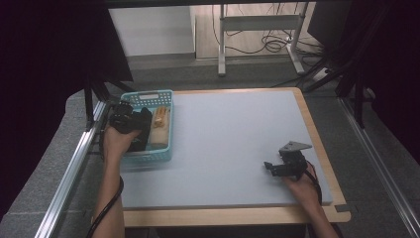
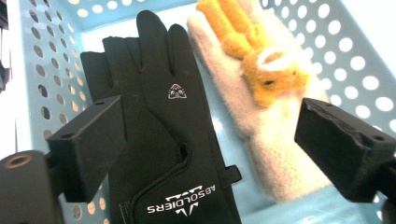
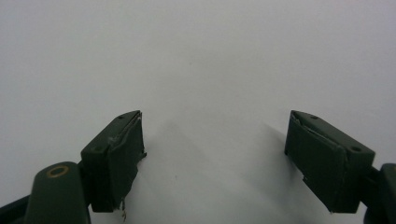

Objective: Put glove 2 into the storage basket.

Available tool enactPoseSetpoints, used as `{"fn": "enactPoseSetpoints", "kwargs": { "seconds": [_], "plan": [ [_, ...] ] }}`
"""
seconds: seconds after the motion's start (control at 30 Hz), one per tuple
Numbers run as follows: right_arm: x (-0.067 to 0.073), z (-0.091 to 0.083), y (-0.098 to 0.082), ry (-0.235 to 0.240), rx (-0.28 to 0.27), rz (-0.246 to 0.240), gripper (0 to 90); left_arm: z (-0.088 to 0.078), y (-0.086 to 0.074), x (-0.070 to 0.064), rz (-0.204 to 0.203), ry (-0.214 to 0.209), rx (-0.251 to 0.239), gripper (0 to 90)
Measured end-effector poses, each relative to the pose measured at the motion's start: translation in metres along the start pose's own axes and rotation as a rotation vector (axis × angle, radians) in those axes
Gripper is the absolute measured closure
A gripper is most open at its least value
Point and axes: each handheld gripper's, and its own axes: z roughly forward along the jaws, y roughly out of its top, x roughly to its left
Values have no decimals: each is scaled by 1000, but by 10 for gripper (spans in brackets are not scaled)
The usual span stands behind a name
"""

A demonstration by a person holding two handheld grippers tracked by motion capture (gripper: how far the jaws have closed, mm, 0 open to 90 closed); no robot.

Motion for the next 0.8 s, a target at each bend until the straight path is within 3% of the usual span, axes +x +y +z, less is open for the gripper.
{"fn": "enactPoseSetpoints", "kwargs": {
  "seconds": [0.4, 0.8],
  "plan": [
    [0, 0, 0, 0, 0, 0, 193, -12, -4, -10, 41, -31, -42, 36],
    [0, 0, 0, 0, 0, 0, 193, -26, -10, -20, 56, -82, -91, 22]
  ]
}}
